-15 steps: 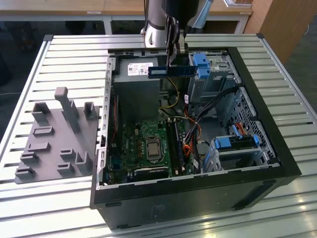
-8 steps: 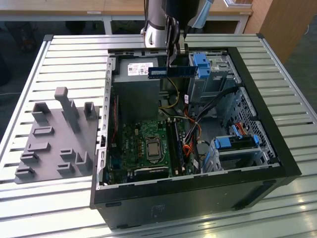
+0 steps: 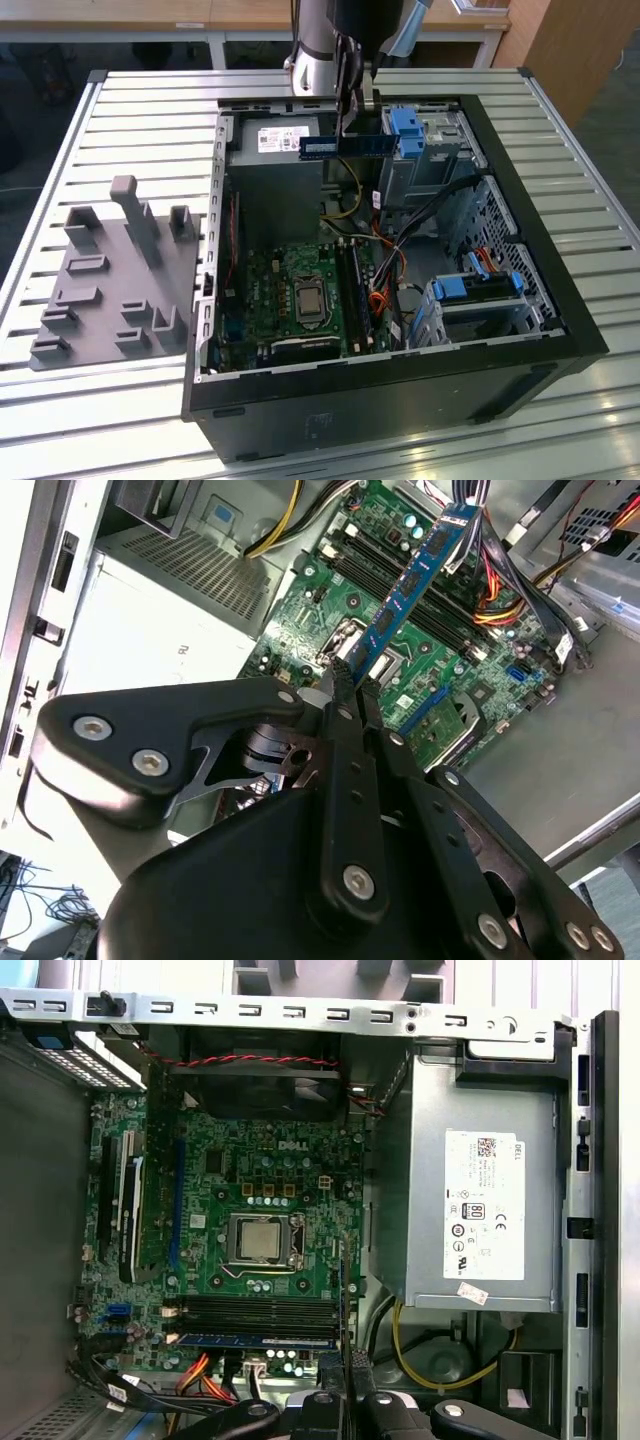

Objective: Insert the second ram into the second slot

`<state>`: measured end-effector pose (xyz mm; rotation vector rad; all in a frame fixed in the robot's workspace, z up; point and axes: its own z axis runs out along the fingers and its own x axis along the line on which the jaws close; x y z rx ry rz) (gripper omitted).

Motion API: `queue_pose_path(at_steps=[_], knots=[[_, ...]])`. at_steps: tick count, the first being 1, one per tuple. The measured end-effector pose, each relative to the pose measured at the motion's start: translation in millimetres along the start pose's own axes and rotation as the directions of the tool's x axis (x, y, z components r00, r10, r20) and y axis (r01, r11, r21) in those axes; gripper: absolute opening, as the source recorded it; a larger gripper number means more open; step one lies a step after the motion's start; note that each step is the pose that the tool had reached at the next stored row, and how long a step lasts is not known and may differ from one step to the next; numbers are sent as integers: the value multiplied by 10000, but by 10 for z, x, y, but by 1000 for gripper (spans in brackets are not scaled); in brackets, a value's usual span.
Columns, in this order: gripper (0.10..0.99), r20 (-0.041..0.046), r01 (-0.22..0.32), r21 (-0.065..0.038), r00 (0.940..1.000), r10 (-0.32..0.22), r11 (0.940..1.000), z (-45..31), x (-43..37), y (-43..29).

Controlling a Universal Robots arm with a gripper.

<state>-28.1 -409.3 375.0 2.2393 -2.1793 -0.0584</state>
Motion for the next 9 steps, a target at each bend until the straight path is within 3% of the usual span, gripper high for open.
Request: queue_pose_path(at_steps=[9], knots=[[137,-1,1,-1,10000,-1,10000,-1,35,1]])
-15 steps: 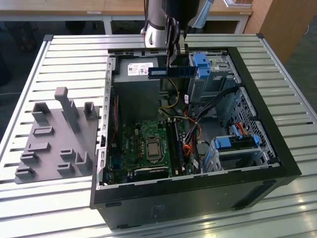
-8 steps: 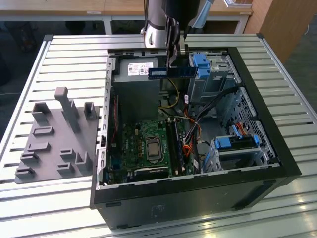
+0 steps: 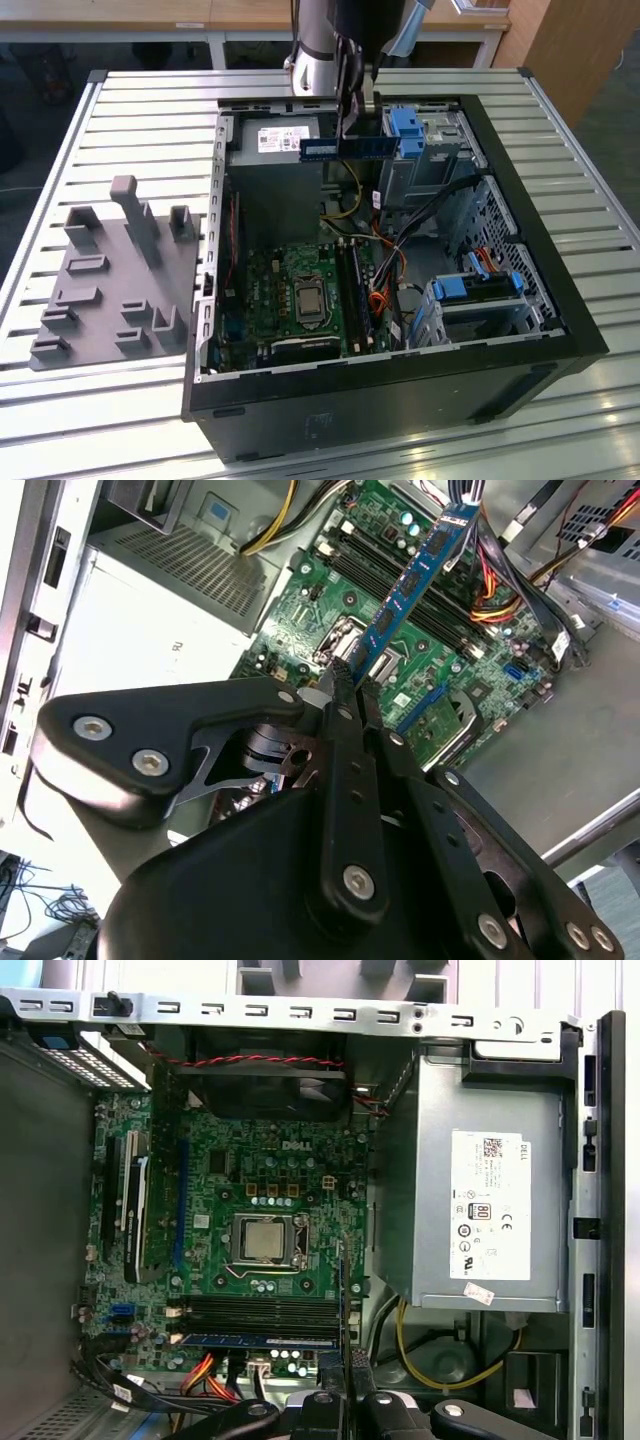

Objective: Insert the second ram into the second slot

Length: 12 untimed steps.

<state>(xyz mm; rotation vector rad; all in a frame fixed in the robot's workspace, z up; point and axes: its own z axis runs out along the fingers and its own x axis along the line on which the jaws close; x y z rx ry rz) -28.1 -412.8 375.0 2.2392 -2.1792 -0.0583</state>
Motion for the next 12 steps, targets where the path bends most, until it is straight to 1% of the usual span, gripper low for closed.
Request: queue_pose_path(at_steps=[12], knots=[[137,1,-1,1,10000,1,10000,0,35,1]])
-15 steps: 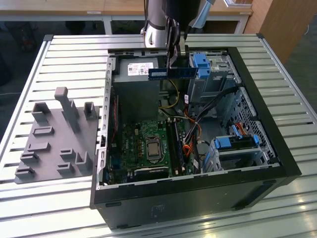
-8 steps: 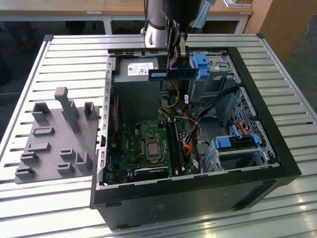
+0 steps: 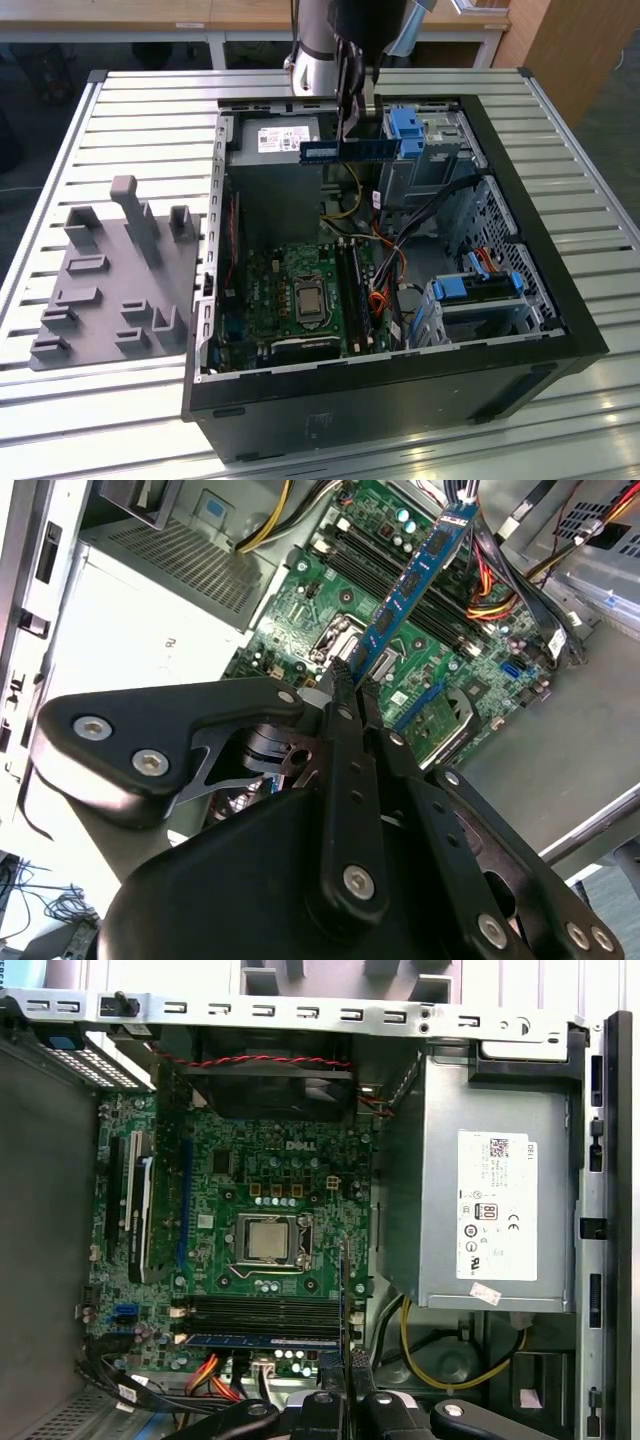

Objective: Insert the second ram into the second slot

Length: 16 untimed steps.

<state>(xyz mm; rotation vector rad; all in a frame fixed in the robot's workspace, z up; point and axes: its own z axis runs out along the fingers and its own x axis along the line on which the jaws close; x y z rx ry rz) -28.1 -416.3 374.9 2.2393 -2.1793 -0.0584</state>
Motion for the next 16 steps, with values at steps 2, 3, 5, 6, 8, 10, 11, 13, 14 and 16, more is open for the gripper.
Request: queue_pose_path(at_steps=[2,3,5,6,8,10,11,13,14,16], knots=[[137,0,0,0,10000,0,10000,0,5,0],[137,-1,0,0,10000,0,10000,0,7,0],[137,0,0,0,10000,0,10000,0,13,0],[137,-1,0,0,10000,0,10000,0,16,0],[137,-1,0,0,10000,0,10000,-1,22,1],[137,-1,0,0,10000,0,10000,-1,29,1],[137,-1,0,0,10000,0,10000,-1,32,1],[137,-1,0,0,10000,0,10000,-1,39,1],[137,-1,0,0,10000,0,10000,-1,43,1],[137,-1,0,0,10000,0,10000,-1,52,1]])
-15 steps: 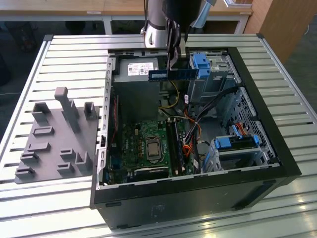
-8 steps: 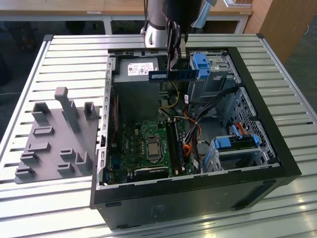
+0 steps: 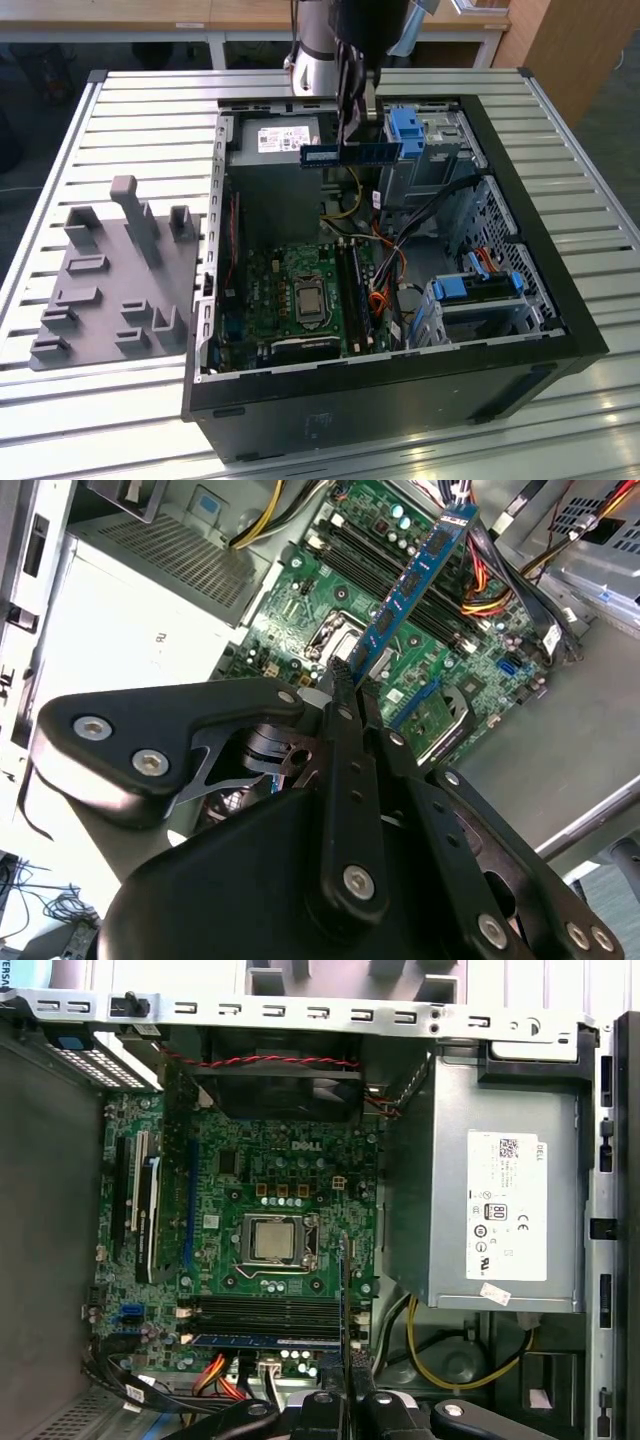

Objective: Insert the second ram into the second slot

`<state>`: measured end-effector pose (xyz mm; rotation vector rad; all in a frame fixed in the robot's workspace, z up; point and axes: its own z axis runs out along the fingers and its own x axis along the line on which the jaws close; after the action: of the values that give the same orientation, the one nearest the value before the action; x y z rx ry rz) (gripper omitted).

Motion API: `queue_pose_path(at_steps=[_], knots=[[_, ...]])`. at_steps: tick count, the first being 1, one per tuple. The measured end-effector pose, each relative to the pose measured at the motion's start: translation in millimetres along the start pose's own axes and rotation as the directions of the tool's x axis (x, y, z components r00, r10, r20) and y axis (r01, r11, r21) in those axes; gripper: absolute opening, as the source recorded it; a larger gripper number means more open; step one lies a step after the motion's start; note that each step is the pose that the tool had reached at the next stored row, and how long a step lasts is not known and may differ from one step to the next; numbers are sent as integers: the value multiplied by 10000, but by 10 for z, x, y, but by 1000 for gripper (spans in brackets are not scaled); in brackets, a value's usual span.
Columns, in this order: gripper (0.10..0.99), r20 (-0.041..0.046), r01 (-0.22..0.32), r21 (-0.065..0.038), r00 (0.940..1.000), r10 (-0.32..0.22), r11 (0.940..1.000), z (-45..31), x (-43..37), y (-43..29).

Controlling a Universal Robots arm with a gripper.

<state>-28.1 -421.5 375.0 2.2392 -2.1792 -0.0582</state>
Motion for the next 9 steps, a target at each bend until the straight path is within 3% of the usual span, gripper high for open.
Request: queue_pose_path(at_steps=[9], knots=[[137,-2,0,0,10000,0,10000,0,39,1]])
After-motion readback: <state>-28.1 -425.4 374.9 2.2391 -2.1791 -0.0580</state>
